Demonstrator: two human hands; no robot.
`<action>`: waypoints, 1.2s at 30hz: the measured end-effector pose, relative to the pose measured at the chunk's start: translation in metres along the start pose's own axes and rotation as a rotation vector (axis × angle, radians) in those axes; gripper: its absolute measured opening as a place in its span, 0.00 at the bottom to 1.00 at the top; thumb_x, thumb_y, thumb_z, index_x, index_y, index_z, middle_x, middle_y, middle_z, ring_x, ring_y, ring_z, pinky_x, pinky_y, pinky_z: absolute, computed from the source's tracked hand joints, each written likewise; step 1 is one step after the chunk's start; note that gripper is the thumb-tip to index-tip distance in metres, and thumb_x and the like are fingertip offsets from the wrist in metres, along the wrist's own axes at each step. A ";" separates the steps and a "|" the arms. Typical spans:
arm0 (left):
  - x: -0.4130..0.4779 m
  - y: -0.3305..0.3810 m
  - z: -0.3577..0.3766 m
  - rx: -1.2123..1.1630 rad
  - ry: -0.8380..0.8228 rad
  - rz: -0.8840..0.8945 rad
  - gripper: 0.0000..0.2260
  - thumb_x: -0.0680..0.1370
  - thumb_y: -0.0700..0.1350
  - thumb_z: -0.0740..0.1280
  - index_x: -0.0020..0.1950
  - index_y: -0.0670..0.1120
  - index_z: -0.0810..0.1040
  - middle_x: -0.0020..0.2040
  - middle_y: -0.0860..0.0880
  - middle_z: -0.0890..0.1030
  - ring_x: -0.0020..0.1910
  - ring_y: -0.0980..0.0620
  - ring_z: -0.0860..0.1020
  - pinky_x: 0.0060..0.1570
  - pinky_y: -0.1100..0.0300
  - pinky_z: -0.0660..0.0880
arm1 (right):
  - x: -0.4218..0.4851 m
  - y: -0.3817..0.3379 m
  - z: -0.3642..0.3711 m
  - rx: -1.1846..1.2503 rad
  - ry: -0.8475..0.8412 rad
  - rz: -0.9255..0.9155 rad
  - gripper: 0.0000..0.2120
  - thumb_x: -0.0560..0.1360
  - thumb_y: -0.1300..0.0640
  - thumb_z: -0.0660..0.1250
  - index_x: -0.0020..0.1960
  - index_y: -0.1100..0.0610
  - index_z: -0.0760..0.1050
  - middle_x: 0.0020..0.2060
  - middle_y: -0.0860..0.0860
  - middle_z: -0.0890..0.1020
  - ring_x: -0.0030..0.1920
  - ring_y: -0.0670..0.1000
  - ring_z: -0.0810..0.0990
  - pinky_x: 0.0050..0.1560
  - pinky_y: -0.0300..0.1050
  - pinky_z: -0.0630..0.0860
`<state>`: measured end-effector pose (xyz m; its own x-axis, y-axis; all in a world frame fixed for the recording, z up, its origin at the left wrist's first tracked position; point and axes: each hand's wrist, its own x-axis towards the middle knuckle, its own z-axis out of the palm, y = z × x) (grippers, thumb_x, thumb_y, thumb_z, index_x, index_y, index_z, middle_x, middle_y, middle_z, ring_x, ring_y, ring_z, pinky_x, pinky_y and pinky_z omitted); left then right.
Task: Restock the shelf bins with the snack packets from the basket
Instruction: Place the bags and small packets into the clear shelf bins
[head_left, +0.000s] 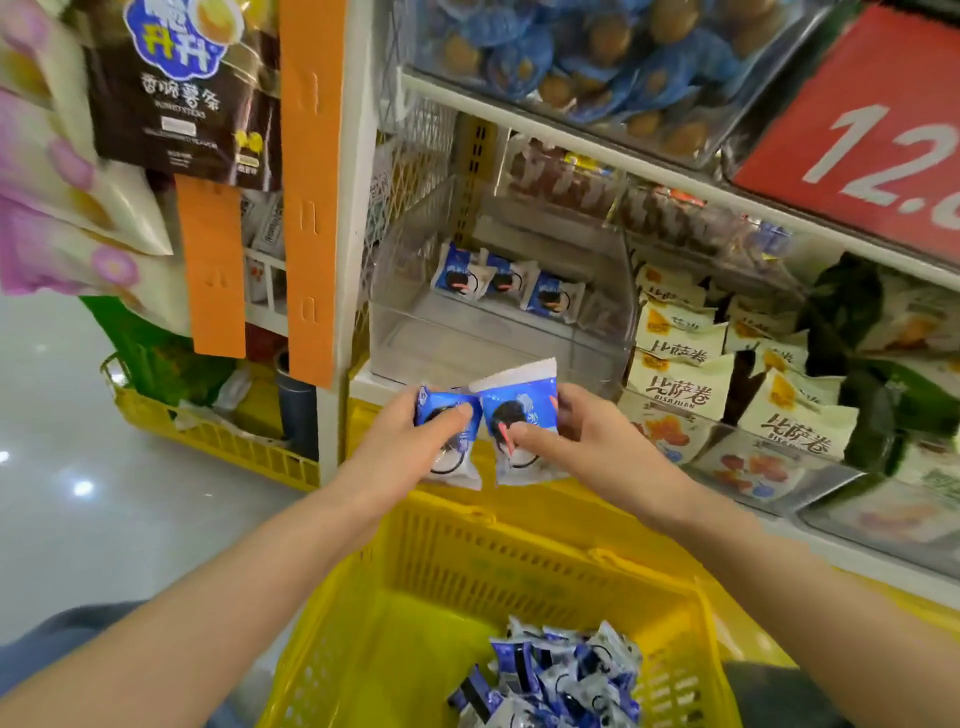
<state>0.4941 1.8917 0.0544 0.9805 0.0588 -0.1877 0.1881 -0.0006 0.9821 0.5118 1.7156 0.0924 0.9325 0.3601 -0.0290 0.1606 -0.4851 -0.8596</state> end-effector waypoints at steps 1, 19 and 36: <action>0.005 0.003 -0.003 -0.030 0.013 -0.012 0.04 0.77 0.49 0.65 0.49 0.51 0.74 0.43 0.51 0.81 0.39 0.59 0.78 0.38 0.65 0.73 | 0.010 -0.007 -0.007 -0.012 0.046 -0.006 0.10 0.73 0.53 0.69 0.52 0.46 0.72 0.46 0.42 0.83 0.44 0.39 0.82 0.43 0.32 0.78; 0.056 0.032 -0.046 -0.176 0.201 0.172 0.07 0.77 0.48 0.64 0.51 0.47 0.71 0.38 0.53 0.73 0.26 0.73 0.72 0.24 0.77 0.66 | 0.232 0.015 -0.039 -0.891 0.185 0.126 0.20 0.74 0.58 0.69 0.64 0.63 0.73 0.58 0.61 0.78 0.57 0.58 0.77 0.58 0.48 0.72; 0.070 0.034 -0.060 -0.180 0.203 0.142 0.11 0.76 0.50 0.64 0.55 0.48 0.71 0.39 0.54 0.74 0.31 0.62 0.77 0.26 0.75 0.69 | 0.289 0.039 -0.033 -1.194 0.219 0.028 0.14 0.76 0.58 0.66 0.60 0.61 0.72 0.54 0.61 0.77 0.51 0.60 0.76 0.52 0.52 0.75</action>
<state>0.5659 1.9559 0.0758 0.9611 0.2696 -0.0602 0.0190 0.1529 0.9881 0.7979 1.7744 0.0670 0.9567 0.2515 0.1463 0.2291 -0.9611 0.1544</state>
